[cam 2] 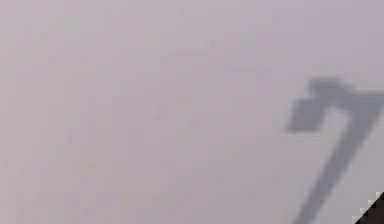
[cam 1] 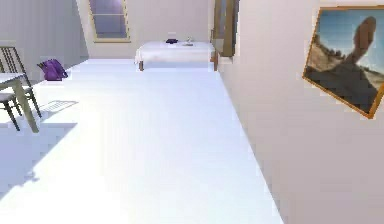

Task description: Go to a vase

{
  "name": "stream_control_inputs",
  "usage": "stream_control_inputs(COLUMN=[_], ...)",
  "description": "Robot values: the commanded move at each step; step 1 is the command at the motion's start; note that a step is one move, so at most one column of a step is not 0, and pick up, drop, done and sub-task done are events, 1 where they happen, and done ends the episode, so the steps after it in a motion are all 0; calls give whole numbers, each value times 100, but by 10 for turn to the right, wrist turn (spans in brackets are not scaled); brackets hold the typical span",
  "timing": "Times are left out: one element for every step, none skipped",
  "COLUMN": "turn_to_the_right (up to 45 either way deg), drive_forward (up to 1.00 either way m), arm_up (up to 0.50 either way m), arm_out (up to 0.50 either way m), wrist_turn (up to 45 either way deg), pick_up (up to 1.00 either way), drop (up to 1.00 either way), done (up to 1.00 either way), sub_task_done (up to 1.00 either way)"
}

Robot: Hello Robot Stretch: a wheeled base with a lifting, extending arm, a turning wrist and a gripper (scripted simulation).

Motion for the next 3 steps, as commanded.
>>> stream_control_inputs(turn_to_the_right=[-450, -450, -90], drive_forward=[0, 0, 0], arm_up=[0, 0, 0], arm_out=[0, 0, 0], wrist_turn=[0, 0, 0], pick_up=[0, 0, 0], drop=[0, 0, 0], done=[0, 0, 0], sub_task_done=[0, 0, 0])
